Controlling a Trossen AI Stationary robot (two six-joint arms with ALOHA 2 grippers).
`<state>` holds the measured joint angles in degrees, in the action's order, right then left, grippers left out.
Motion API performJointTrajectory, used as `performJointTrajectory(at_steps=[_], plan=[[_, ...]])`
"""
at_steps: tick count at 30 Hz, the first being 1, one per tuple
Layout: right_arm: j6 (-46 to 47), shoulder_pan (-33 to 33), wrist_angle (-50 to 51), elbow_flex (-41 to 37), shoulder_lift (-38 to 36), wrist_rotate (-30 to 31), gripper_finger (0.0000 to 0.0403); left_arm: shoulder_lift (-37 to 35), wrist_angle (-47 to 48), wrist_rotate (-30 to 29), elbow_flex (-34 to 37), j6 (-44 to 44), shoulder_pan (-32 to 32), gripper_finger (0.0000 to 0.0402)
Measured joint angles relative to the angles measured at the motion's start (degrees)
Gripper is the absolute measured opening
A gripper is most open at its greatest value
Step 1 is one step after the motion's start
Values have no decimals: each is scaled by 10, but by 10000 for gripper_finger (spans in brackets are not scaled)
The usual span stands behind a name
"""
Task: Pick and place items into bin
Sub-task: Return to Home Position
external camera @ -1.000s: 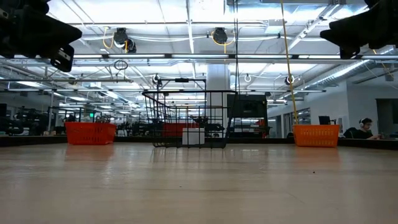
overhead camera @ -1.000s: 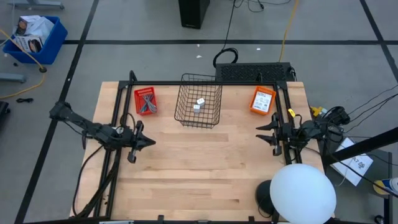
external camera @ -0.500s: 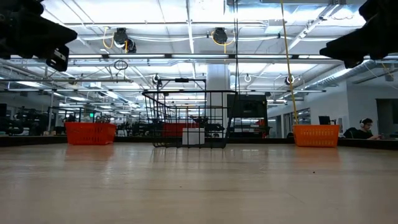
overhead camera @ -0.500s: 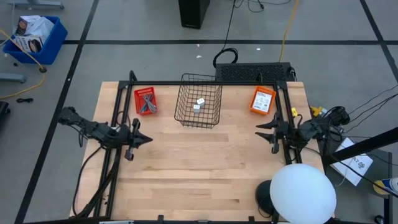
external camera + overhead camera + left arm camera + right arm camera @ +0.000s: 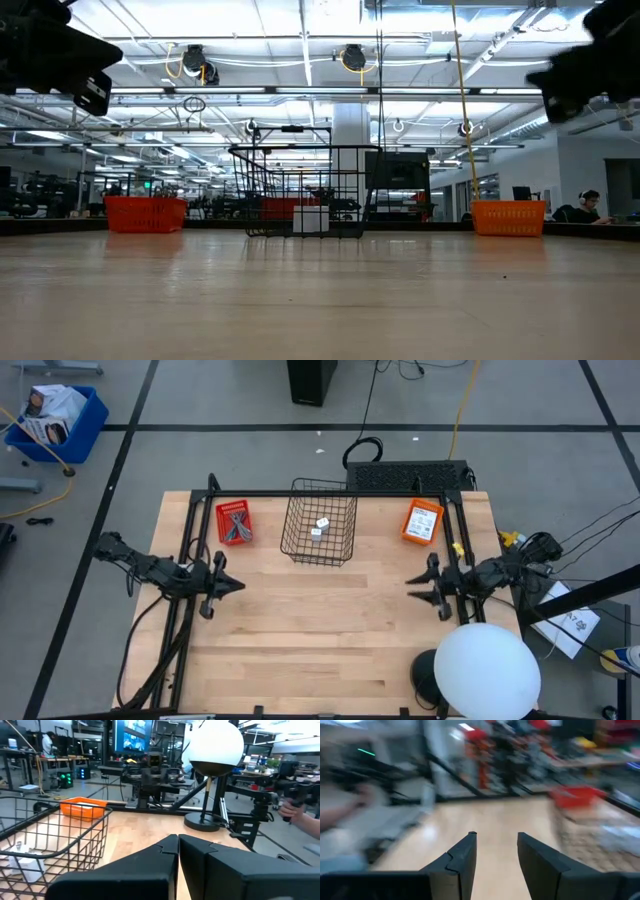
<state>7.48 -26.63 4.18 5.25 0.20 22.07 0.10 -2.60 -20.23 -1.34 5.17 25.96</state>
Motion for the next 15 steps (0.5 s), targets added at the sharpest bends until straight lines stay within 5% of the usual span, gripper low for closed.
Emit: performJointTrajectory(at_steps=[3, 15], plan=[[-30, 0, -36, -11, 1, -50, 132, 0, 4, -13, 0, -7, 0, 17], [-37, 0, -70, -27, 17, -13, 132, 3, 8, -21, 0, -8, 0, 17]])
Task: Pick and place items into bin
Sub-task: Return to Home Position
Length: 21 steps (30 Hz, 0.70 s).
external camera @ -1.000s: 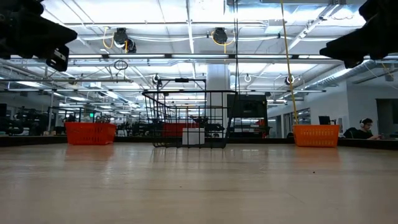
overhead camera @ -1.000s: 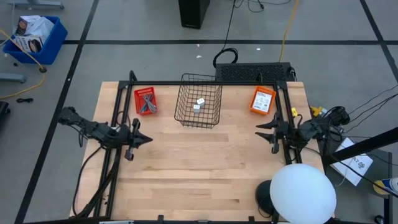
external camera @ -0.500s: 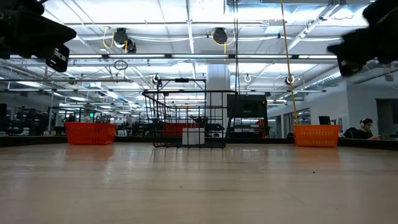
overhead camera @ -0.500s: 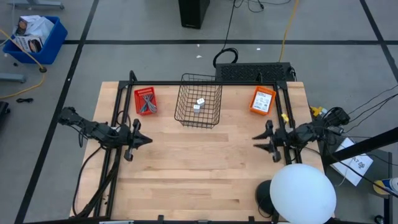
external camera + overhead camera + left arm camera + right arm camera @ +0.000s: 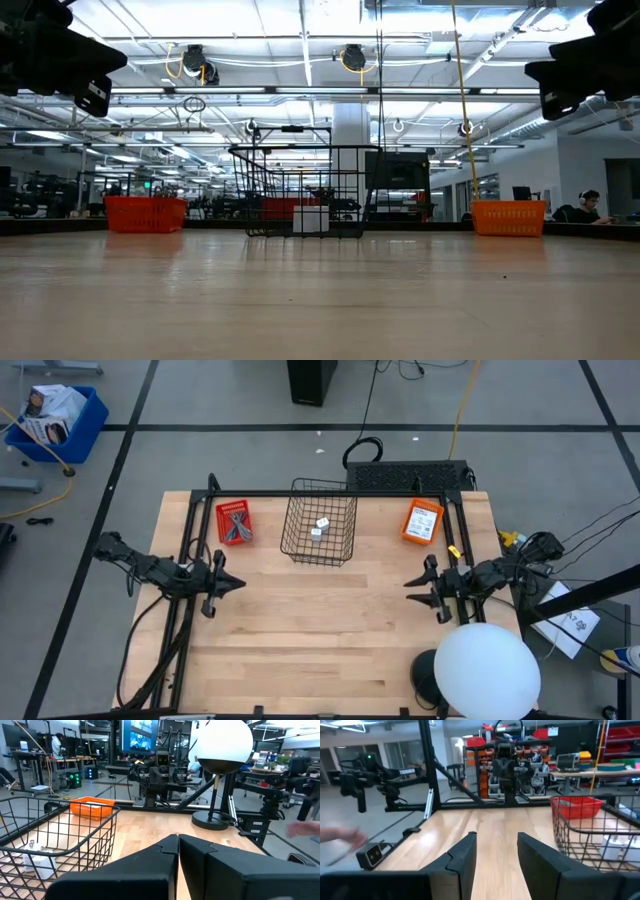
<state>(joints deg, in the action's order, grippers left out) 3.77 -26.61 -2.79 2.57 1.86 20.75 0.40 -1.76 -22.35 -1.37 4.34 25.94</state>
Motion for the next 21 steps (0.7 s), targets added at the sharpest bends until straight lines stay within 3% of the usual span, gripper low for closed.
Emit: performJointTrajectory(at_steps=[6, 21], plan=[[0, 0, -57, -1, 0, 2, 132, 0, -1, -1, 0, 0, 0, 17], [0, 0, -58, -1, 0, 2, 132, 0, -3, -1, 0, 0, 0, 17]])
